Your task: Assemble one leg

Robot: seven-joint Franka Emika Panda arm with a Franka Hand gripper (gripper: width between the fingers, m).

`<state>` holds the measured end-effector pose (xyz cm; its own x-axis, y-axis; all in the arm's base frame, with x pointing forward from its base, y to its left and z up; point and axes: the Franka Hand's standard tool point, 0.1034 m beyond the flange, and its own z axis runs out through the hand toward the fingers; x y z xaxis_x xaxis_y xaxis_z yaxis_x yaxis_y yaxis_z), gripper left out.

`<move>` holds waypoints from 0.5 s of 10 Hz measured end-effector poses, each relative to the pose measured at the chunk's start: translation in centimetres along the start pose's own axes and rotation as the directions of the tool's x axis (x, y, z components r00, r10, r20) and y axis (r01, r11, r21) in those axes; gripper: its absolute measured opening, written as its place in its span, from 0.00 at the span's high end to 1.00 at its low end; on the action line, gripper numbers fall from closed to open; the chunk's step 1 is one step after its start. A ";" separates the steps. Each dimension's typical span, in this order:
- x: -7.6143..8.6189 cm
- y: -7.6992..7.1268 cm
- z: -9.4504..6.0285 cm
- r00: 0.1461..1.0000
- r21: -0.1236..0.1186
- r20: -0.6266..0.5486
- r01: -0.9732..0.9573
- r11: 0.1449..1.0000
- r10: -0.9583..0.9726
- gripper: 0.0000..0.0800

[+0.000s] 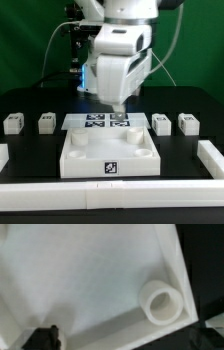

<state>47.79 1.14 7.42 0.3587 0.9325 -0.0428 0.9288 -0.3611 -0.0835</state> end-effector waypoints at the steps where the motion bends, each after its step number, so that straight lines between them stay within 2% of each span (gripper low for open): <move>1: -1.1 -0.1 0.6 1.000 0.019 0.005 -0.021 1.000 0.021 0.19; 5: -1.0 0.0 0.7 1.000 0.019 0.005 -0.024 1.000 0.023 0.19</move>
Offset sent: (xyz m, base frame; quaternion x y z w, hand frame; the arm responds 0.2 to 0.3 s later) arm 0.0000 0.0000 0.0000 0.0000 0.0000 0.0000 1.0000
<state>47.35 0.19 6.76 0.3799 0.9237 -0.0498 0.9181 -0.3831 -0.1013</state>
